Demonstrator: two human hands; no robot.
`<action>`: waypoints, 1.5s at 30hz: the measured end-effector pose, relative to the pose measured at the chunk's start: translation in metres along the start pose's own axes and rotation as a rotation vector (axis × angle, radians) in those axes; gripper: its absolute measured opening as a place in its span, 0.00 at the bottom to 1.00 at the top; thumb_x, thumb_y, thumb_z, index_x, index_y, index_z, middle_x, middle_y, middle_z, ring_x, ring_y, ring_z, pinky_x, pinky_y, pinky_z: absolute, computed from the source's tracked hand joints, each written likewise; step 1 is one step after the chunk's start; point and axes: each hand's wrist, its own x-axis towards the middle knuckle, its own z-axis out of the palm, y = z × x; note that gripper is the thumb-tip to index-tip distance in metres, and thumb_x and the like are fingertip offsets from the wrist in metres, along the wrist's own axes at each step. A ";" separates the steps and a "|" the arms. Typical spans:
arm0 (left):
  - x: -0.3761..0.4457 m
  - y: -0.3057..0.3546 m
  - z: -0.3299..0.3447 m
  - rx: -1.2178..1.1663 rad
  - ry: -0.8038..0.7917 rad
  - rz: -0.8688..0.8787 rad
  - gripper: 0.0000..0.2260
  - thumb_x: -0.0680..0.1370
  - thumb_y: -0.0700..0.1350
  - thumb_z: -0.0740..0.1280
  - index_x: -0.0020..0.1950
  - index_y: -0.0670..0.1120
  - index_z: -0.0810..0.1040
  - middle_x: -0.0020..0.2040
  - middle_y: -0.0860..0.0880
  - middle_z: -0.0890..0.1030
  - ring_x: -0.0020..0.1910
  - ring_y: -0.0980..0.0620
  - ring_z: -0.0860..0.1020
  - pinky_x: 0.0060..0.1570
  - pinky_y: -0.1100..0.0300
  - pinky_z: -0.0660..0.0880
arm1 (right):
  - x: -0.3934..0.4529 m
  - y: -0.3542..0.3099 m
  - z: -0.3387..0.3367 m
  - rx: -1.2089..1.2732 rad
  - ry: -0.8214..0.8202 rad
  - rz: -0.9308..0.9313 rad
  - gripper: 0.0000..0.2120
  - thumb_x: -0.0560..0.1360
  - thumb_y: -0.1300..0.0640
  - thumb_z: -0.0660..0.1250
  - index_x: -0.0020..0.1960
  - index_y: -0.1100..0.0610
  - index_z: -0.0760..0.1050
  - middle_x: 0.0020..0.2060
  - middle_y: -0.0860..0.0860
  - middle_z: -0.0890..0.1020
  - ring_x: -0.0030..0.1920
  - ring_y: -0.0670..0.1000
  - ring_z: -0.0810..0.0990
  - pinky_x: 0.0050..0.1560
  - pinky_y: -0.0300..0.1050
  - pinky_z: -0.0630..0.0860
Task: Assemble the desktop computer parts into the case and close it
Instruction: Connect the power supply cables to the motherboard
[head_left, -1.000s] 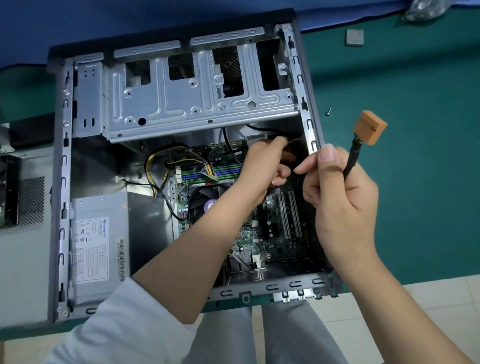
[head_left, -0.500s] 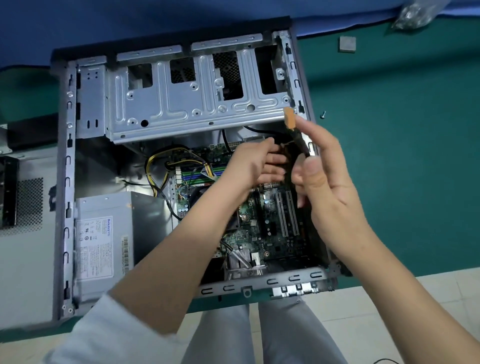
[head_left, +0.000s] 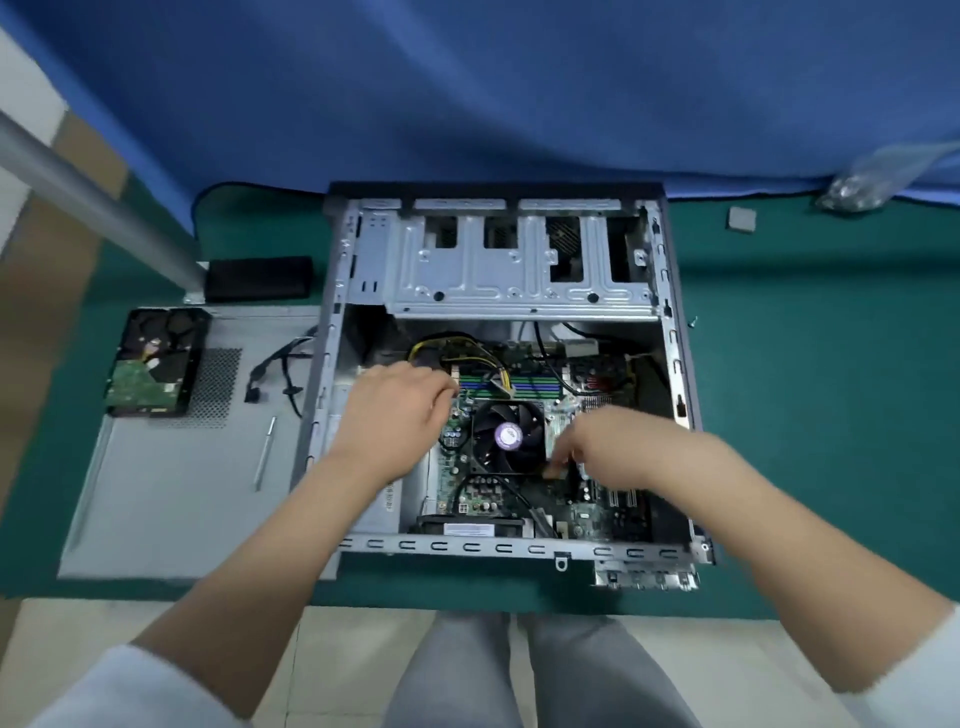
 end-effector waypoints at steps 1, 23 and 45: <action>0.000 0.001 0.003 0.000 0.028 -0.017 0.12 0.81 0.49 0.58 0.55 0.51 0.80 0.49 0.53 0.83 0.49 0.50 0.78 0.50 0.55 0.69 | 0.003 -0.003 0.007 -0.067 -0.021 0.052 0.24 0.75 0.70 0.55 0.62 0.51 0.78 0.62 0.53 0.76 0.57 0.55 0.77 0.57 0.47 0.75; 0.001 0.004 0.011 -0.029 0.068 -0.063 0.11 0.75 0.50 0.59 0.42 0.54 0.81 0.38 0.57 0.82 0.42 0.54 0.73 0.44 0.57 0.64 | 0.029 0.025 0.067 -0.975 -0.303 0.167 0.09 0.80 0.60 0.57 0.55 0.55 0.74 0.35 0.48 0.70 0.34 0.48 0.66 0.40 0.41 0.62; 0.001 0.005 0.014 -0.040 0.101 -0.086 0.10 0.75 0.49 0.60 0.42 0.52 0.82 0.35 0.56 0.80 0.42 0.52 0.75 0.47 0.54 0.67 | 0.034 0.029 0.071 -0.904 -0.205 0.176 0.13 0.77 0.68 0.57 0.35 0.60 0.65 0.31 0.49 0.68 0.29 0.46 0.63 0.28 0.40 0.60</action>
